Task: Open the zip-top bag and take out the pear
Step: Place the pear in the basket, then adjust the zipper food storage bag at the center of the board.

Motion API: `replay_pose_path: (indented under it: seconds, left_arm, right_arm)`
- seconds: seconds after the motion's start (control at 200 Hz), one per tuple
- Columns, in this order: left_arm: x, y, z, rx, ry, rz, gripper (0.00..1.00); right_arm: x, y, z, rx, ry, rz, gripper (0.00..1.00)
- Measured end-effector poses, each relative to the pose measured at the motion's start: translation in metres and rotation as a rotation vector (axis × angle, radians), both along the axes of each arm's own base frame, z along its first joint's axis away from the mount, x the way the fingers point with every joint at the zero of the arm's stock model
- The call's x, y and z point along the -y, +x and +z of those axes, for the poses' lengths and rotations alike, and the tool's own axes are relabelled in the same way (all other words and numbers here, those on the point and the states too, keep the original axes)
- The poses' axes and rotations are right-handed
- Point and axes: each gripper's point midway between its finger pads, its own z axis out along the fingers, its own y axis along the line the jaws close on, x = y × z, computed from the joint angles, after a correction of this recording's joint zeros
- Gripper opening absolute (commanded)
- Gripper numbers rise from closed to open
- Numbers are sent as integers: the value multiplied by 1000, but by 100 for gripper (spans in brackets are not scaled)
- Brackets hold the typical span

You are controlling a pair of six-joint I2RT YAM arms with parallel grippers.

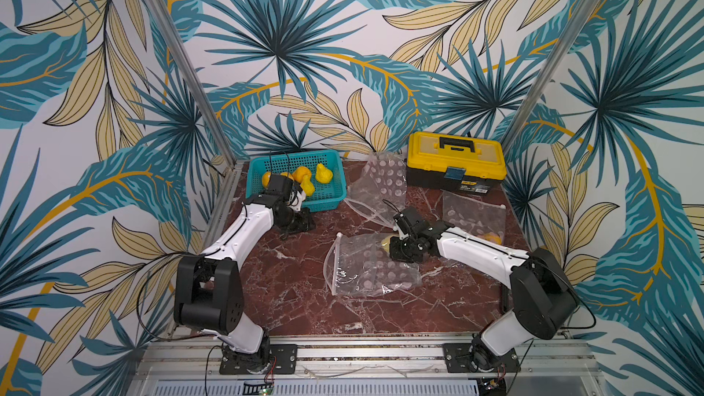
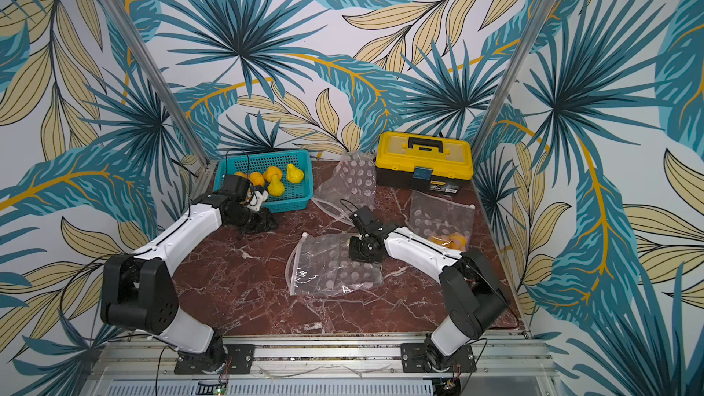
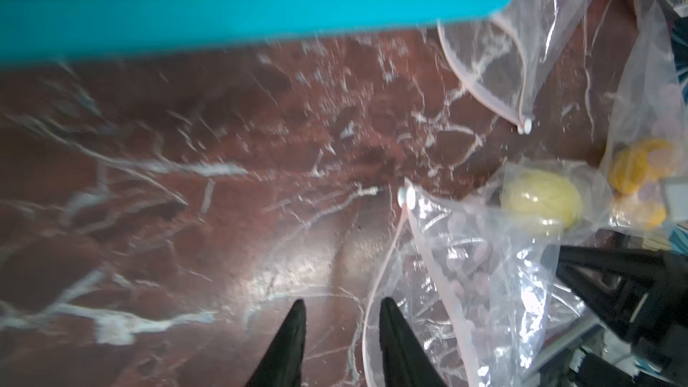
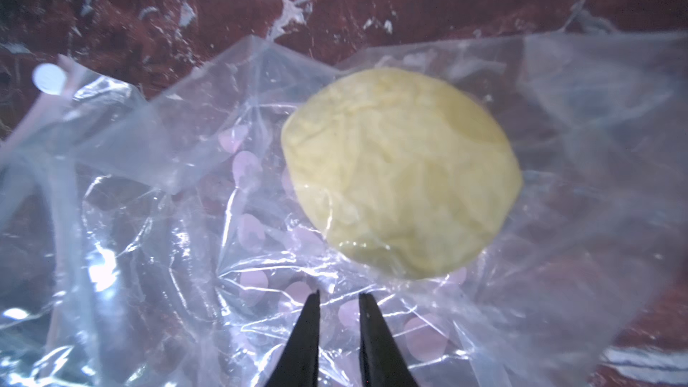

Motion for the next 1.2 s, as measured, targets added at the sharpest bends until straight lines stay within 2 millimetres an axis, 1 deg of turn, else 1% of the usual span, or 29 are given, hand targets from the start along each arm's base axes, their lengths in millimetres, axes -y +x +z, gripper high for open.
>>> replay_pose_path:
  seconds: [0.1, 0.16, 0.215, 0.27, 0.355, 0.526, 0.631, 0.706, 0.836, 0.976, 1.091, 1.202]
  left_arm:
    - [17, -31, -18, -57, -83, -18, 31]
    - [25, -42, -24, -75, -122, -23, 31]
    - [32, -48, -27, -82, -154, -25, 30]
    - [40, -53, -30, -86, -180, -36, 29]
    - [54, -58, -33, -88, -215, -56, 28]
    - [76, -66, -35, -92, -265, -88, 27]
    - [87, -67, -37, -94, -284, -105, 27]
    - [93, -66, -41, -99, -288, -111, 26]
    - [100, -65, -54, -121, -281, -115, 25]
    - [97, -68, -74, -147, -243, -103, 25]
    - [88, -76, -95, -186, -195, -86, 24]
    - [89, -75, -96, -182, -199, -91, 24]
  right_arm:
    - [3, 5, 13, 27, -13, -1, 25]
    - [7, 9, 17, 37, -23, -4, 28]
    - [13, 13, 21, 42, -34, -16, 30]
    - [20, 17, 22, 47, -44, -29, 33]
    - [36, 25, 23, 46, -60, -63, 38]
    - [66, 44, 29, 63, -71, -129, 50]
    - [78, 55, 34, 76, -64, -157, 55]
    - [82, 65, 36, 75, -47, -172, 58]
    - [82, 83, 30, 52, -12, -185, 60]
    - [78, 102, 13, 5, 31, -190, 60]
    - [79, 106, -3, -41, 44, -199, 60]
    - [81, 102, -11, -79, 44, -216, 58]
